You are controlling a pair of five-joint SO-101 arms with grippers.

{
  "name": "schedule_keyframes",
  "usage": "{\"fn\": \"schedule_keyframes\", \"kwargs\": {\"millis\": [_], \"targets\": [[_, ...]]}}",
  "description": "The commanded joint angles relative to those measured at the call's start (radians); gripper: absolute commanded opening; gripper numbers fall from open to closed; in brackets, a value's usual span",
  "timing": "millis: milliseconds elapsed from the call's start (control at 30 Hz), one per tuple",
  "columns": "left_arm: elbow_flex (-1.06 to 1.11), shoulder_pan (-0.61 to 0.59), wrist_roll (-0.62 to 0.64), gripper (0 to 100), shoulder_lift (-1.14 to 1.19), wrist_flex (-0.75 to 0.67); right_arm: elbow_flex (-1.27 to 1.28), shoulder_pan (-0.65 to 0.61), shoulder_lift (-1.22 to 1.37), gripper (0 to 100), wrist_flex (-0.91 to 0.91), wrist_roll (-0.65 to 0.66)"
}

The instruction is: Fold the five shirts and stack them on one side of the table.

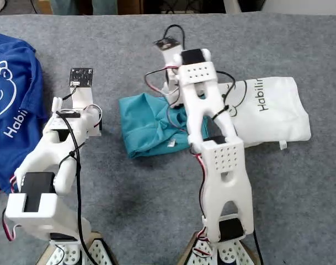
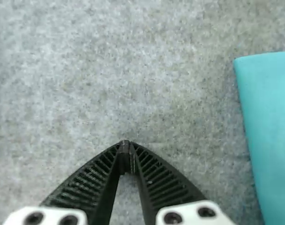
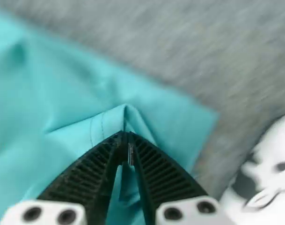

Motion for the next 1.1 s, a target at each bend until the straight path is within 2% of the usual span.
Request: {"fn": "schedule_keyframes", "kwargs": {"millis": [0, 133, 233, 400, 600, 867, 1067], "targets": [[-0.048, -0.01, 0.011, 3, -0.006, 0.008, -0.101, 0.074, 0.022, 1.5, -0.137, -0.002], [-0.048, -0.012, 0.011, 3, -0.006, 0.008, -0.203, 0.135, 0.09, 1.5, -0.278, -0.002], [-0.048, -0.012, 0.009, 3, -0.006, 0.008, -0.305, 0.169, 0.125, 1.5, -0.304, -0.002], [-0.05, -0.012, 0.009, 3, -0.006, 0.008, -0.475, 0.172, 0.134, 1.5, -0.123, -0.002], [-0.048, -0.012, 0.009, 3, -0.006, 0.008, -0.661, 0.006, 0.14, 1.5, 0.186, -0.002], [-0.05, -0.022, 0.009, 3, -0.006, 0.011, -0.504, -0.196, 0.14, 1.5, 0.186, -0.002], [-0.053, -0.035, 0.015, 3, -0.006, 0.014, -0.39, -0.199, 0.14, 1.5, 0.175, -0.002]]}}
